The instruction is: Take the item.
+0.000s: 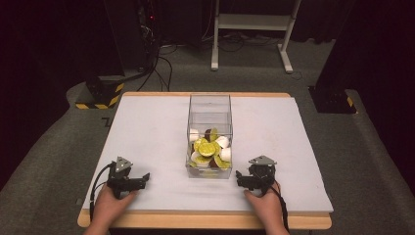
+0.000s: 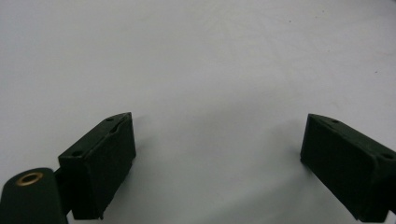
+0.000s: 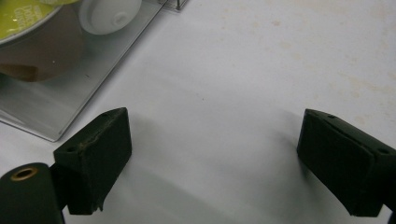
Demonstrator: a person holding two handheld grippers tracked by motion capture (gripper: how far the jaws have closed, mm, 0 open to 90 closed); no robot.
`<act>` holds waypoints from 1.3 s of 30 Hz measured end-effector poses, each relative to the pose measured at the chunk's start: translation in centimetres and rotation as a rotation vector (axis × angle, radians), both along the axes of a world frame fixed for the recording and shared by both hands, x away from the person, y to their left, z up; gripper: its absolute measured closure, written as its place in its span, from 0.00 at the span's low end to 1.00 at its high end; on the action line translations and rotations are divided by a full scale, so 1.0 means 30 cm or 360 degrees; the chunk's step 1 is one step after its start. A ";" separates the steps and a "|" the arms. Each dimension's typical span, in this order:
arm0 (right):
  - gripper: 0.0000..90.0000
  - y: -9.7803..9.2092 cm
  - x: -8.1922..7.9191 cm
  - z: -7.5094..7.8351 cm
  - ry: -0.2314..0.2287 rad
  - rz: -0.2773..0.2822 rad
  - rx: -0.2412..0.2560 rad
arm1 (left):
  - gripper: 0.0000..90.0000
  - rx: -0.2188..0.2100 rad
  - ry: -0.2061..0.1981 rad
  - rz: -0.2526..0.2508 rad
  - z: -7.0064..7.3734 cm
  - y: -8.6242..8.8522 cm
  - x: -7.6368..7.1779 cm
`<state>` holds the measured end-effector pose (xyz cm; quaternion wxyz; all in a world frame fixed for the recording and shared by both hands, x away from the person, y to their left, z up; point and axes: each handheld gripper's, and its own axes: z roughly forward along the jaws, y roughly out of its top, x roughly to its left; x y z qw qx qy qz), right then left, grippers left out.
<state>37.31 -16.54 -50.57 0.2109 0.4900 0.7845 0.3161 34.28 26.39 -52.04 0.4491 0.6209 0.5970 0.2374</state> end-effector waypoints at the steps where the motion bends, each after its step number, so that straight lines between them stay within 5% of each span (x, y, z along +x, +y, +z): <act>1: 0.11 0.000 0.000 0.000 0.0000 0.0000 -0.0001 | 0.11 0.0010 0.0002 -0.0005 0.000 0.002 0.000; 21: 0.13 -0.006 0.000 0.004 0.0004 0.0004 0.0020 | 0.11 0.0004 0.0000 -0.0001 0.000 0.000 0.000; 39: 0.16 -0.047 -0.013 0.082 -0.0118 0.0049 0.0088 | 0.11 0.0004 -0.0001 -0.0001 0.000 0.000 0.000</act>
